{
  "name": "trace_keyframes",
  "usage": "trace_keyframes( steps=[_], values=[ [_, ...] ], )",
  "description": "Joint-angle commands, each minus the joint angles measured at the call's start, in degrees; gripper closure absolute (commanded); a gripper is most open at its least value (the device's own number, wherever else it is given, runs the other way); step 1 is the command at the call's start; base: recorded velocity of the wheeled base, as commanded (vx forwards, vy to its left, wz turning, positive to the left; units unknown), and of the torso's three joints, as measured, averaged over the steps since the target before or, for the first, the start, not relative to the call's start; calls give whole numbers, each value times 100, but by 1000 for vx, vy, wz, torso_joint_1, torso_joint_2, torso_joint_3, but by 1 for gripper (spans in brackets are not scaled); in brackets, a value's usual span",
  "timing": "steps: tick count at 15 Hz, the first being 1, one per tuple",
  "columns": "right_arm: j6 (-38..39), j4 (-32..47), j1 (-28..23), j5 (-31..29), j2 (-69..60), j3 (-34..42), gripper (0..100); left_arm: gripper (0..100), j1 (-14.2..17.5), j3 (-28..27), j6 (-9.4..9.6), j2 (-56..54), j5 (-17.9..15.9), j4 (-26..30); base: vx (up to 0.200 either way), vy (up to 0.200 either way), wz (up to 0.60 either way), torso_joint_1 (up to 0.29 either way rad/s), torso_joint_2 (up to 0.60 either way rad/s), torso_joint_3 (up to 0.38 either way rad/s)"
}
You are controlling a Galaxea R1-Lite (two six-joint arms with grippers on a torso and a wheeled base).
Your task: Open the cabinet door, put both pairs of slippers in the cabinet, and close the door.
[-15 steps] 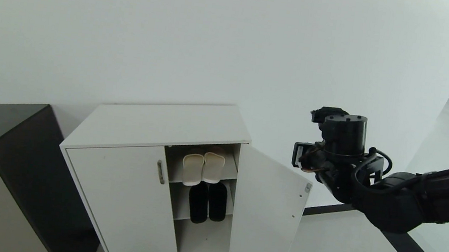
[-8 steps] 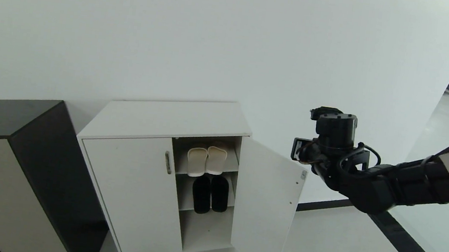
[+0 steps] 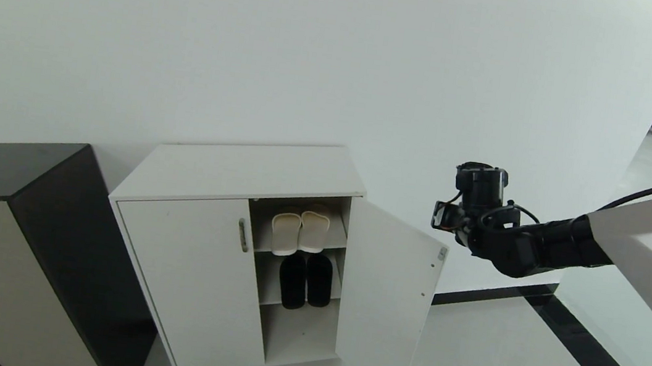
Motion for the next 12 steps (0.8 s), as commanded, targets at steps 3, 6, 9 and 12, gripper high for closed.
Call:
trace_keyframes(
  steps=[3,6,9,12],
  values=[
    [16,-8,-63,8,428,-116,100,100,0,0,-9,-1,1,-9,0,0,0,0,0,0],
    [16,1,-54,8,621,-222,100,100,0,0,-9,-1,1,-9,0,0,0,0,0,0],
    [69,18,-28,8,665,-222,100,100,0,0,-9,-1,1,-9,0,0,0,0,0,0],
    [104,27,16,8,683,-204,100,100,0,0,-9,-1,1,-9,0,0,0,0,0,0]
  ],
)
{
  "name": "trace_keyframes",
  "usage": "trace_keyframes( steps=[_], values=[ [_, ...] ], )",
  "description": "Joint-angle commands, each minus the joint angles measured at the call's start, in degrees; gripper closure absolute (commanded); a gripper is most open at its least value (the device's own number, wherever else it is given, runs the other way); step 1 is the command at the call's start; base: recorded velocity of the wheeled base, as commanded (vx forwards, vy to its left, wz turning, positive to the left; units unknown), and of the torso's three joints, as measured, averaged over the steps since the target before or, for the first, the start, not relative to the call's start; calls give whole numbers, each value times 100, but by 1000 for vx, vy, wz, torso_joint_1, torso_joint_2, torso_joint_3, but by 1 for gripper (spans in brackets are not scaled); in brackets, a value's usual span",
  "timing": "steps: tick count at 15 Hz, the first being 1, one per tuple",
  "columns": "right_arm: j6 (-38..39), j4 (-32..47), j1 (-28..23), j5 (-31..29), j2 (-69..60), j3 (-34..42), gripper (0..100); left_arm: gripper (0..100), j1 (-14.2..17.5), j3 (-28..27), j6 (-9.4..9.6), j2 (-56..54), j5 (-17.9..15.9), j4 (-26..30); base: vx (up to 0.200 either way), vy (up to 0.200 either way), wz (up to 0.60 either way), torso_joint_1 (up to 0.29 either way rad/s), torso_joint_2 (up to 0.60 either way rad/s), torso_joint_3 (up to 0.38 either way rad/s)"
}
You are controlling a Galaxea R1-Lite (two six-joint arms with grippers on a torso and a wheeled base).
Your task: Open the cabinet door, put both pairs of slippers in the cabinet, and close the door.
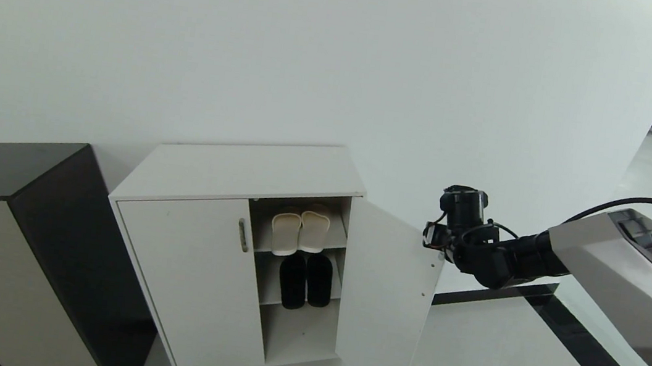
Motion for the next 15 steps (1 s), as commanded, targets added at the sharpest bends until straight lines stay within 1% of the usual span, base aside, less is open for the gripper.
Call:
trace_keyframes(
  steps=[1,6,9,13,14,15],
  values=[
    [10,-1,45,-2,16,28,100,100,2,0,-4,-1,1,5,0,0,0,0,0,0],
    [37,78,89,-2,51,151,100,100,-6,0,-4,-1,1,5,0,0,0,0,0,0],
    [248,69,291,-2,-37,380,100,100,2,0,-4,-1,1,-4,0,0,0,0,0,0],
    [467,43,871,-2,-414,881,100,100,2,0,-4,-1,1,-4,0,0,0,0,0,0],
    [511,34,1153,7,-564,1083,100,100,2,0,-4,-1,1,-4,0,0,0,0,0,0],
    [520,26,1328,25,-643,1197,100,100,2,0,-4,-1,1,-4,0,0,0,0,0,0]
  ],
)
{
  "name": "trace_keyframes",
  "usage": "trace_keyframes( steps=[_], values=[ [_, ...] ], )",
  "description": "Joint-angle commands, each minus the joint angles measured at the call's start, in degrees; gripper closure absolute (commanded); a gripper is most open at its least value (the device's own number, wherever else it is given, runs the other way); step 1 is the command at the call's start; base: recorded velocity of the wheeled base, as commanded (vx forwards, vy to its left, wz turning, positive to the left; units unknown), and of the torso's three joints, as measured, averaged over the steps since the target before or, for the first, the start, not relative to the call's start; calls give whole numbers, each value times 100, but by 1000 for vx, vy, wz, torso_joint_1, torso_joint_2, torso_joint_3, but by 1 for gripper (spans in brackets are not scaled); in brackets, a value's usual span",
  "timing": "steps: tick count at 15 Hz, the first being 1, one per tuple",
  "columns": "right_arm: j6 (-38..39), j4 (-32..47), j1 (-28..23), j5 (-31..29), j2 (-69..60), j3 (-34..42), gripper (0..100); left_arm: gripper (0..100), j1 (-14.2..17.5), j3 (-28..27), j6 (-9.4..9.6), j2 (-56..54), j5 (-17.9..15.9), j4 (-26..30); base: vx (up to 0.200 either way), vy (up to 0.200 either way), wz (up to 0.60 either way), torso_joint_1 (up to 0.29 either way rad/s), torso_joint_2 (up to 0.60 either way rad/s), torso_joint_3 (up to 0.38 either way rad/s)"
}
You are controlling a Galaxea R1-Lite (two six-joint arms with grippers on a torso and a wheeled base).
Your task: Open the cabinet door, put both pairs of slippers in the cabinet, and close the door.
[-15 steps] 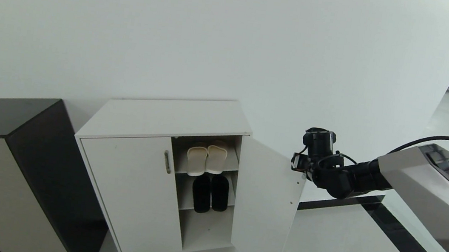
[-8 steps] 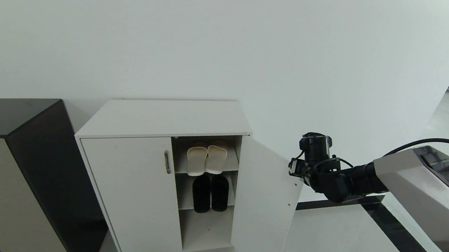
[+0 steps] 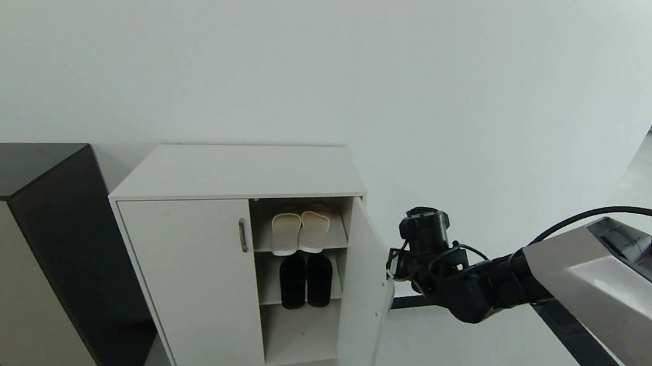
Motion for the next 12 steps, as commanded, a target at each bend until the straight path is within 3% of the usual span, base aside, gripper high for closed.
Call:
trace_keyframes(
  steps=[1,6,12],
  values=[
    [12,-19,451,126,-339,317,100,100,-9,0,-1,8,1,-6,0,0,0,0,0,0],
    [-6,-581,1005,715,-471,809,100,100,0,0,-1,8,-8,-6,0,0,0,0,0,0],
    [-788,-2040,978,996,-1042,2101,100,100,0,0,-1,8,-8,-6,0,0,0,0,0,0]
  ],
)
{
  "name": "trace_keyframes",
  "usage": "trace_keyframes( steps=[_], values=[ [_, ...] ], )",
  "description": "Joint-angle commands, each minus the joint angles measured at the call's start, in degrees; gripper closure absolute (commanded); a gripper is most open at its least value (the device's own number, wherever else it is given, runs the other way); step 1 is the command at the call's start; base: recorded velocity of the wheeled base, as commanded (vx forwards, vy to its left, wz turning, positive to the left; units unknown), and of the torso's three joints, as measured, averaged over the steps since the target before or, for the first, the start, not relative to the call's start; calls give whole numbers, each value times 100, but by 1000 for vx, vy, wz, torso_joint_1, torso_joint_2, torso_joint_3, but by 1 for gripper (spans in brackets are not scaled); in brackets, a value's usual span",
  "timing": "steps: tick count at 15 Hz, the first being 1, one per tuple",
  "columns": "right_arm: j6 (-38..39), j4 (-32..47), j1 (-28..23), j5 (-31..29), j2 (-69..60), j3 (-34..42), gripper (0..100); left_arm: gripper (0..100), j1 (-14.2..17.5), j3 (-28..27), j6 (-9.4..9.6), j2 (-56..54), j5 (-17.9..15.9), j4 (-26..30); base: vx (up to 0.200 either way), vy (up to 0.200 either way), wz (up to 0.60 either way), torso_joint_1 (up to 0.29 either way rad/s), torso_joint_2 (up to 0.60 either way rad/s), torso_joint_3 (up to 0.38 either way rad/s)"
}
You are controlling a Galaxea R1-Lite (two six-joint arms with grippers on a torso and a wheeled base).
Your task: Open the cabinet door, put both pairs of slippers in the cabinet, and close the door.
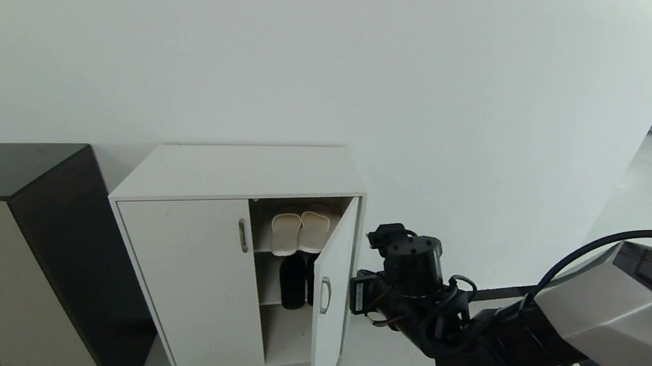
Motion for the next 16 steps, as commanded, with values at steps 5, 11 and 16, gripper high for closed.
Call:
trace_keyframes(
  steps=[5,11,16],
  values=[
    [-66,-40,-135,3,-198,397,100,100,0,0,-1,8,-2,-9,0,0,240,0,0,1],
    [-75,-84,-188,3,-216,406,100,100,0,0,-10,-1,-2,-9,0,0,500,0,3,3],
    [-339,-1086,-504,442,-251,960,100,100,0,0,-1,-1,-2,0,0,0,0,0,0,0]
  ],
)
